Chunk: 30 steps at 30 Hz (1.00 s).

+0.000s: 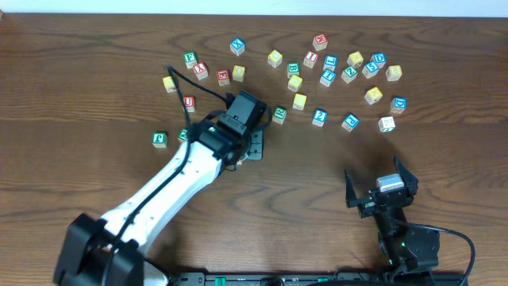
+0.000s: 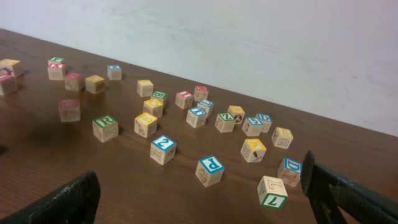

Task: Spell out AI2
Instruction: 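Lift the red I block with the left gripper and carry it toward the A block, then lower the red I block to the right of the A block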

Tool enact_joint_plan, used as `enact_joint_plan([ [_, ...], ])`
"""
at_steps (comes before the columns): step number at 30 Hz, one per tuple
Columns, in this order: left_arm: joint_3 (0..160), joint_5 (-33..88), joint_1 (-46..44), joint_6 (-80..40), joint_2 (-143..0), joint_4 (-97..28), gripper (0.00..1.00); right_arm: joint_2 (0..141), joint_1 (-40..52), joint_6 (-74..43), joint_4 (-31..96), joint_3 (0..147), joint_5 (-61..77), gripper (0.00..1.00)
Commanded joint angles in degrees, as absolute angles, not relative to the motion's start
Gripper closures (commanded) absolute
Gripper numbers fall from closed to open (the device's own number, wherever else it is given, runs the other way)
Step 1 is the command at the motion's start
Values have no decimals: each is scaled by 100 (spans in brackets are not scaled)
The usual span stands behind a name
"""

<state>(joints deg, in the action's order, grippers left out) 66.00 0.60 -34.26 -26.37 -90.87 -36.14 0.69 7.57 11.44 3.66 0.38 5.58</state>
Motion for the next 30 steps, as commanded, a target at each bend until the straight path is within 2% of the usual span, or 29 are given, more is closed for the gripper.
enact_joint_plan([
  [1,6558,-113,-3496,-2751,-9474,-3581,92,38,696,1076,390,32,552,1],
  [7,6558,-110,-3522,-2845,-9946,-3452,92,38,696,1076,390,32,552,1],
  [30,6558,-287,-3675,-3076,-9961,-3133,92,38,696,1076,390,32,552,1],
])
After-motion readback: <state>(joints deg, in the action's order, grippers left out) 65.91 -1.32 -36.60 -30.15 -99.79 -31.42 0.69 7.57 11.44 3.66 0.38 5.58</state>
